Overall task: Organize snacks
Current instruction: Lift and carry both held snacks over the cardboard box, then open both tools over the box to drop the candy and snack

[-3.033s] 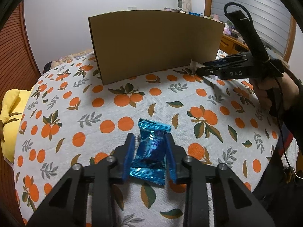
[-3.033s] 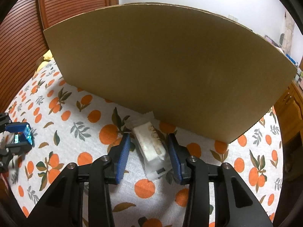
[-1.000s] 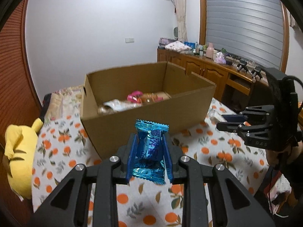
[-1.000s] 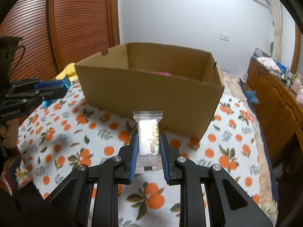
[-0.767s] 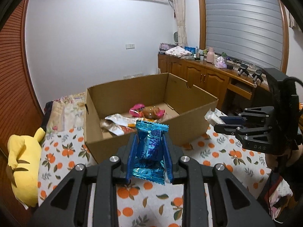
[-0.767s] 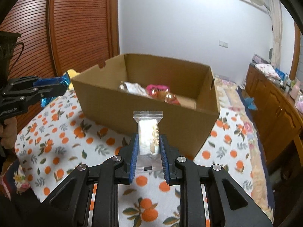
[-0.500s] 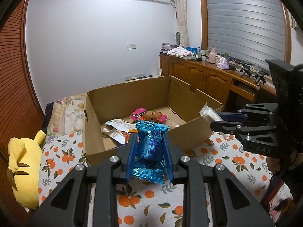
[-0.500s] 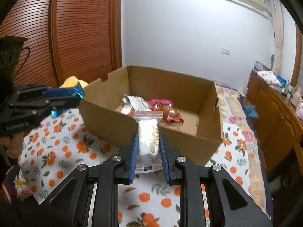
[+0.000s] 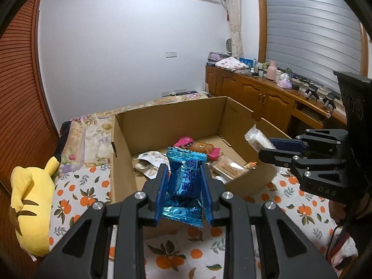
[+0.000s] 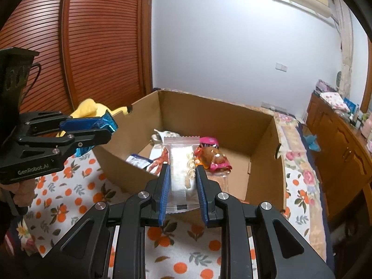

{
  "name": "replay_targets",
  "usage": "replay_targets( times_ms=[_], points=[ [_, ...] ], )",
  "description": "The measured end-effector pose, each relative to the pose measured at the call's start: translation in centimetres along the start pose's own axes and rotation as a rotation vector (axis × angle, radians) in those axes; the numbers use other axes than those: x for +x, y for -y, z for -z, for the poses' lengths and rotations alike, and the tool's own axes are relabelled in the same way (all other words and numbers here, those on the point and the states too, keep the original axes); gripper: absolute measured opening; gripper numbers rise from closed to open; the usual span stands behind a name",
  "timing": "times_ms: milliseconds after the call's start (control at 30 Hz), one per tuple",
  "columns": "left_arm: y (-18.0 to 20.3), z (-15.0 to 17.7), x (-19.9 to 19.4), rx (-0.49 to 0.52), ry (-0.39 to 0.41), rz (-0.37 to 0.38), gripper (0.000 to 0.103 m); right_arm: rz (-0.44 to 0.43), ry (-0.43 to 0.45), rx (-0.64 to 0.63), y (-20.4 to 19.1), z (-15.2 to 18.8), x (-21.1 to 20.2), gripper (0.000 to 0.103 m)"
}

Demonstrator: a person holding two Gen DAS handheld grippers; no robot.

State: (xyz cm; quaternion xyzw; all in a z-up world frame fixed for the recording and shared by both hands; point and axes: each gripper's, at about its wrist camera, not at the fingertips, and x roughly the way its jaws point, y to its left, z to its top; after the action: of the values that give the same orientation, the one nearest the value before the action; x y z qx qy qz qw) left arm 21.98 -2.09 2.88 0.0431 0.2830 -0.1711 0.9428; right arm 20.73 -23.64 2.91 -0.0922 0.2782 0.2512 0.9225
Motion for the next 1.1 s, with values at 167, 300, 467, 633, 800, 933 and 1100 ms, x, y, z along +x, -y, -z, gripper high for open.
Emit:
replay_targets(
  times_ms=[167, 300, 467, 633, 800, 933, 1100],
  points=[
    [-1.1, -0.6, 1.4, -0.037, -0.026, 0.011, 0.026, 0.029, -0.014, 0.004, 0.9, -0.9, 1.5, 0.021],
    [-1.5, -1.1, 2.3, -0.044, -0.041, 0.002, 0.026, 0.057, -0.028, 0.001, 1.4, -1.5, 2.8, 0.021],
    [-1.8, -1.6, 3.3, -0.035, -0.052, -0.021, 0.027, 0.071, -0.053, 0.010, 1.9, -1.8, 4.4, 0.021],
    [-1.6, -1.8, 3.8, -0.034, -0.050, -0.026, 0.028, 0.068, -0.062, 0.035, 2.4, -1.7, 5.3, 0.021],
    [-1.4, -1.6, 4.2, -0.031, -0.057, -0.026, 0.032, 0.069, -0.066, 0.055, 2.6, -1.5, 5.8, 0.031],
    [-1.4, -1.3, 4.1, -0.040, -0.056, -0.023, 0.035, 0.072, -0.066, 0.059, 2.8, -1.1, 5.6, 0.033],
    [-1.3, -0.9, 3.1, -0.048, -0.046, -0.027, 0.035, 0.065, -0.047, 0.073, 2.6, -0.5, 4.6, 0.033]
  ],
)
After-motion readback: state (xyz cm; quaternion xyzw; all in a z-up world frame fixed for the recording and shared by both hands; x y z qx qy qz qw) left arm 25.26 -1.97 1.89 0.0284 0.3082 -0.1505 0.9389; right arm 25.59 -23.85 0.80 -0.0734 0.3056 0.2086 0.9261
